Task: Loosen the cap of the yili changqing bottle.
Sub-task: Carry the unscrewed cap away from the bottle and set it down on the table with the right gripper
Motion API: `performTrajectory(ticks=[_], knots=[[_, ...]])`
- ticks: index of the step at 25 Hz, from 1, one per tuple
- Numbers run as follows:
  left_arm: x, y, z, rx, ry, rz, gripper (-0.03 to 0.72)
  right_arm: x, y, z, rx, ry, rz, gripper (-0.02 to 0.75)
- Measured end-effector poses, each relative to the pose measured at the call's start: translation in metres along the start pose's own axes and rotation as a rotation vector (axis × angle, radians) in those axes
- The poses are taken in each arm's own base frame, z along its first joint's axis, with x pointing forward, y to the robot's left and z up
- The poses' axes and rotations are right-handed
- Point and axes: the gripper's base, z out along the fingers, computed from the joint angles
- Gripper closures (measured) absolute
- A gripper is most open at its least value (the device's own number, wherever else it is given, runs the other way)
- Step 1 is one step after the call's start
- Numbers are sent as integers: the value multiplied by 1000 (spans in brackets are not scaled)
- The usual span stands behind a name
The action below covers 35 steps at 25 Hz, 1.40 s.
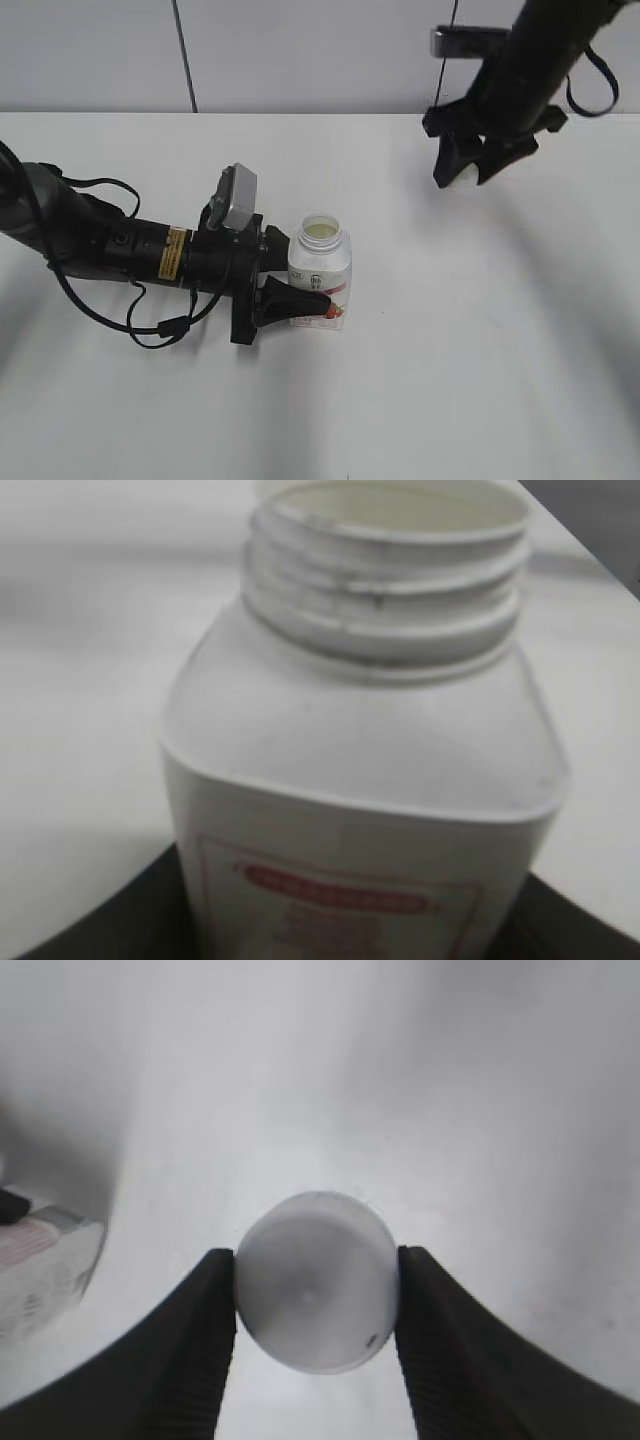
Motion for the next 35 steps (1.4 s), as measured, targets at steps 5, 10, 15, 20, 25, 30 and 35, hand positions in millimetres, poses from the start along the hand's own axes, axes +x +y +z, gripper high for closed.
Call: performTrajectory(ticks=[5, 10, 15, 20, 25, 30, 35], knots=[[0, 0, 0, 1, 0, -12, 289, 43, -45, 31, 25, 12, 173, 350], [0, 0, 0, 1, 1, -12, 289, 72, -88, 38, 54, 22, 313, 350], [0, 0, 0, 1, 1, -12, 289, 77, -103, 36, 93, -4, 331, 350], [0, 0, 0, 1, 1, -13, 289, 74, -106, 35, 121, -46, 319, 350], [0, 0, 0, -1, -1, -17, 289, 73, -107, 36, 131, -72, 322, 350], [0, 0, 0, -2, -1, -18, 289, 75, -110, 49, 128, -42, 332, 350], [0, 0, 0, -2, -1, -18, 289, 79, -113, 64, 123, -4, 341, 350]])
